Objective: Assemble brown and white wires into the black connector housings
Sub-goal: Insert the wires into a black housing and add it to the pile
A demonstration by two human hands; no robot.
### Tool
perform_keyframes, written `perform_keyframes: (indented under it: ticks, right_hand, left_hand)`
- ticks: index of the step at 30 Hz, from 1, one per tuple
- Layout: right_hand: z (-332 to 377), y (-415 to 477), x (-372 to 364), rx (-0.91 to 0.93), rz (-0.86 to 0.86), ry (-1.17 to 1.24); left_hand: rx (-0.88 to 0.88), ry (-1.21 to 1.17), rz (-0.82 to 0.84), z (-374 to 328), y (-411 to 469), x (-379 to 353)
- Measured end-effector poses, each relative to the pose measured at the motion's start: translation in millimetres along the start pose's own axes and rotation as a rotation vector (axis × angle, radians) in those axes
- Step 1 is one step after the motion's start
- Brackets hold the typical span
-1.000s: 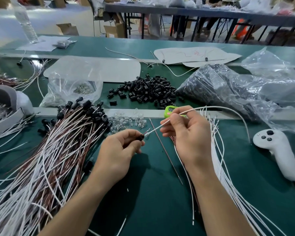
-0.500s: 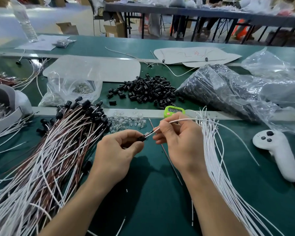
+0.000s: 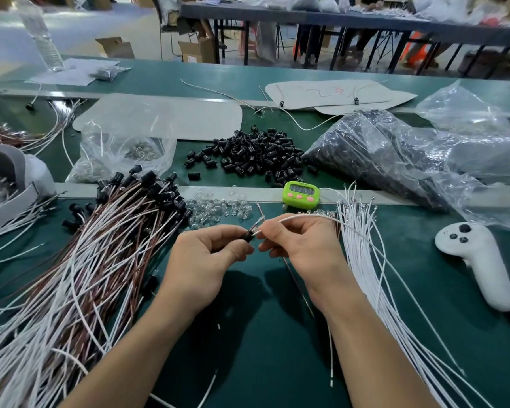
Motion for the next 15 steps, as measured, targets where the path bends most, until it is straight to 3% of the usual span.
perform_keyframes:
  ticks: [5,11,15]
  right_hand:
    - [-3.5,-2.2,-6.4,-0.001,0.060,-0.092]
    - [-2.5,-10.5,-21.1,0.044,0.062,-0.286]
    - [3.7,-17.7,-36.2,0.097,0.080,-0.393]
  left_hand:
    - [0.089,-0.101,-0.024,9.2,-0.2,3.4]
    - [0.229,-0.407,-0.077,20.6,2.3,10.1]
    - [0.219,-0.513,-0.007,14.8,2.3,5.6]
Point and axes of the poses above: each hand's wrist, its own y-axis towards the middle knuckle, its own x-axis out of the back of the hand, z = x × y, the point moved 10 cm from there along y, towards the middle knuckle, and after that the axes turned 9 degrees about x, right-handed, at the moved point
